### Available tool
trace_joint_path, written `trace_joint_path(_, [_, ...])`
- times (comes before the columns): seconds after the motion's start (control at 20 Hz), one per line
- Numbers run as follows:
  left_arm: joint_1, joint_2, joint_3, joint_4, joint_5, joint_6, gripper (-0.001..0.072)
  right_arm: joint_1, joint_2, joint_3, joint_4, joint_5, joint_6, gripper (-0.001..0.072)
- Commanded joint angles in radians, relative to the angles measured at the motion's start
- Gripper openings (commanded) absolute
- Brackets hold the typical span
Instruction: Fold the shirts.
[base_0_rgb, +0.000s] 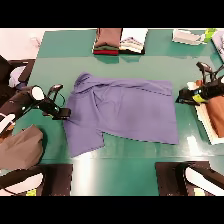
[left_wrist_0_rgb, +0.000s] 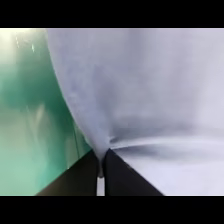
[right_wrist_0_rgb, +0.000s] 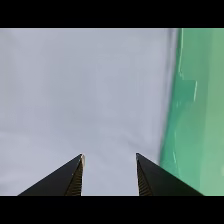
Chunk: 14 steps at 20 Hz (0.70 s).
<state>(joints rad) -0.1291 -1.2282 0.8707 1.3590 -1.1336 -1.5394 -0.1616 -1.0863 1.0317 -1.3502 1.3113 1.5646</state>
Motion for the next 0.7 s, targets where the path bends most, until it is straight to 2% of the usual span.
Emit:
trace_joint_path(0.0, [0.000, 0.104, 0.008, -0.005, -0.001, 0.016, 0.0028, -0.061, 0.061, -0.126, -0.051, 0.079, 0.002, 0.0386])
trace_joint_path(0.05, [0.000, 0.125, 0.008, -0.005, -0.003, 0.023, 0.0028, -0.083, 0.081, -0.179, -0.068, 0.103, 0.001, 0.0445])
trace_joint_path(0.1, [0.000, 0.138, 0.008, -0.005, -0.003, 0.023, 0.0028, -0.105, 0.101, -0.238, -0.067, 0.121, 0.000, 0.0558])
trace_joint_path(0.35, [0.000, 0.141, 0.008, -0.006, 0.000, 0.023, 0.0028, -0.132, 0.134, -0.457, -0.053, 0.087, 0.028, 0.0547])
trace_joint_path(0.45, [0.000, 0.141, 0.008, -0.006, -0.003, 0.023, 0.0028, -0.132, 0.102, -0.497, 0.007, 0.060, 0.028, 0.0543])
trace_joint_path(0.5, [0.000, 0.141, 0.008, -0.006, -0.003, 0.023, 0.0028, -0.124, 0.087, -0.509, 0.035, 0.042, 0.027, 0.0498])
trace_joint_path(0.6, [0.000, 0.141, 0.008, -0.006, -0.003, 0.023, 0.0028, -0.074, 0.058, -0.515, 0.050, 0.007, 0.032, 0.0495])
trace_joint_path(0.65, [0.000, 0.141, 0.008, -0.006, -0.004, 0.023, 0.0028, -0.040, 0.047, -0.510, 0.050, -0.002, 0.034, 0.0465])
